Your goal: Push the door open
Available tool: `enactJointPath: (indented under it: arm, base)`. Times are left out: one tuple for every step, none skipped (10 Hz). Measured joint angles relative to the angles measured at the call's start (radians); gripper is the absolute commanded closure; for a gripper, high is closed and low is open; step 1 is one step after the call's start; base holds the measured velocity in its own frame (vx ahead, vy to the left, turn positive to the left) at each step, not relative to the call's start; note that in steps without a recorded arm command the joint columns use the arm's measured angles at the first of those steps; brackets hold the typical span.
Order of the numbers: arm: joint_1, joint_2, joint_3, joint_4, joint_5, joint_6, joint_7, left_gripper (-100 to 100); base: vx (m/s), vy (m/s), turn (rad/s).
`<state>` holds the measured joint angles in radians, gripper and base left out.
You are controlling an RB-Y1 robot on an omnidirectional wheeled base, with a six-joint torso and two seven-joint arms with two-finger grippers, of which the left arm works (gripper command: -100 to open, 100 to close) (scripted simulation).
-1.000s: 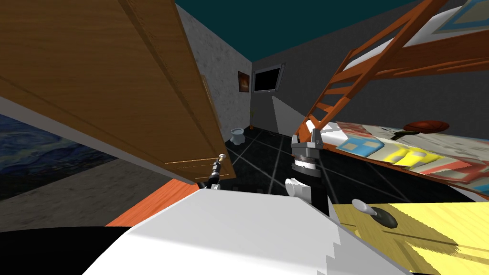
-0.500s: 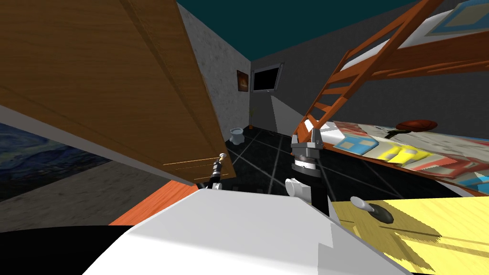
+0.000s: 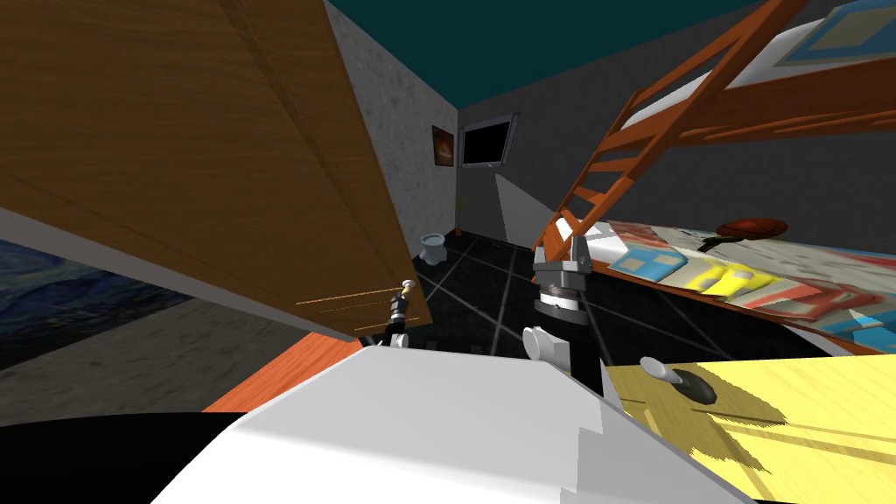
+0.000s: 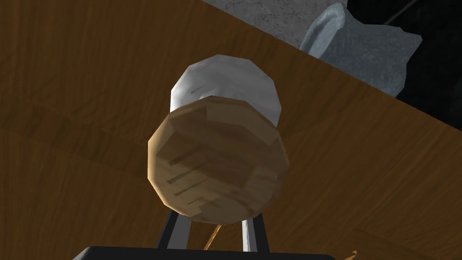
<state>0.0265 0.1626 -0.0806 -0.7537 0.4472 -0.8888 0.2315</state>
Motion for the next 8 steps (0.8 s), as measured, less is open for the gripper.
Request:
enactJointPath:
  arm:
    - [0.0, -0.004, 0.0, 0.0, 0.005, 0.001, 0.016, 100]
    - [-0.013, -0.007, 0.0, 0.018, 0.014, -0.003, 0.042, 100]
    - [-0.024, -0.014, 0.001, 0.031, 0.026, -0.007, 0.071, 100]
    - [-0.027, -0.015, 0.0, 0.034, 0.032, -0.006, 0.097, 100]
    - [-0.02, -0.018, 0.001, 0.015, 0.042, 0.006, 0.123, 100]
    - [-0.023, -0.021, 0.001, 0.016, 0.047, 0.01, 0.141, 100]
    - [-0.029, -0.026, 0.0, 0.026, 0.055, 0.007, 0.168, 100]
    - [-0.031, -0.028, 0.0, 0.025, 0.067, 0.011, 0.198, 100]
  base:
    - [-0.004, 0.019, -0.042]
    - [-0.004, 0.03, -0.048]
    - [-0.003, 0.021, -0.04]
    - [-0.002, 0.018, -0.045]
    - [0.001, 0.016, -0.017]
    - [0.001, 0.018, -0.037]
    - [-0.003, 0.025, -0.051]
    - [-0.002, 0.022, -0.027]
